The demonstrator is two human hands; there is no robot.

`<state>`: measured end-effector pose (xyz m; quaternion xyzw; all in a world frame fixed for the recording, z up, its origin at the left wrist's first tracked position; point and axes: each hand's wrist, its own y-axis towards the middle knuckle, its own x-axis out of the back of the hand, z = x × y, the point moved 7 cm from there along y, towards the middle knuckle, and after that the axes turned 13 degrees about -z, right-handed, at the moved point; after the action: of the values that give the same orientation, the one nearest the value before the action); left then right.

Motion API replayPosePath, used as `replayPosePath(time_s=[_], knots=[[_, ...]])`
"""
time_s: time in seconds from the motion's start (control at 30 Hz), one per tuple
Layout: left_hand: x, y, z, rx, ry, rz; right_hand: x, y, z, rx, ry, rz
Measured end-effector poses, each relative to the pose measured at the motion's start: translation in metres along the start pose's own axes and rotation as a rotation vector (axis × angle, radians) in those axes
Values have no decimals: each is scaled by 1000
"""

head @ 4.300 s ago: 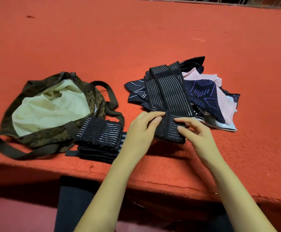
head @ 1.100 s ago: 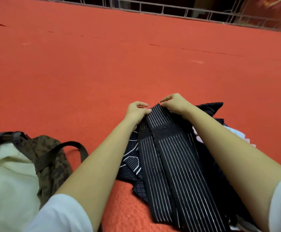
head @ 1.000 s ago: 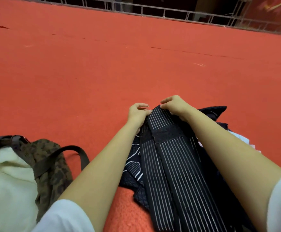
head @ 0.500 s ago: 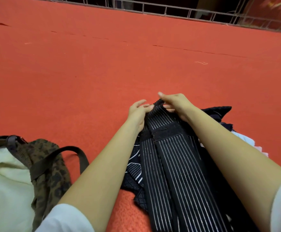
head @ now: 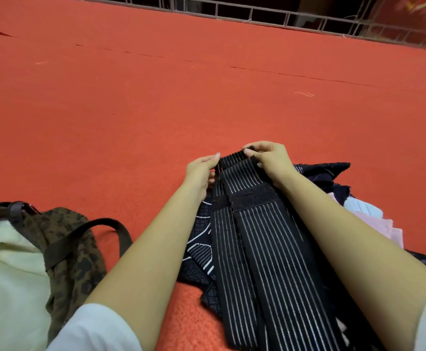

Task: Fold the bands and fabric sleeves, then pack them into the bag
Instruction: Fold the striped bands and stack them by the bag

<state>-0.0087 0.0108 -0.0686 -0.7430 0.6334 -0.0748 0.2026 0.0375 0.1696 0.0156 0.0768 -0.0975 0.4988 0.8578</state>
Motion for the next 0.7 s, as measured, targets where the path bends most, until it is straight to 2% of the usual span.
replayPosePath(time_s=[0.13,0.23,0.3,0.4,0.47,0.53,0.6,0.7], knots=[[4,3,-9,-25,-33,-122,-1,-11,9,41,49,13],[12,2,-15,-87,28,-254,10,-15,24,-12,287,-58],[18,-7,-23,-150,79,-304,26,-16,36,3,371,-122],[16,-30,-48,-312,165,-316,42,-28,50,42,335,-122],[7,-60,-73,-426,118,-257,44,-44,55,34,354,-108],[-6,-94,-91,-468,63,-123,42,-62,60,23,389,-96],[-13,-125,-99,-472,68,-18,39,-82,64,13,412,-64],[-10,-157,-97,-434,122,41,35,-116,69,-12,510,22]])
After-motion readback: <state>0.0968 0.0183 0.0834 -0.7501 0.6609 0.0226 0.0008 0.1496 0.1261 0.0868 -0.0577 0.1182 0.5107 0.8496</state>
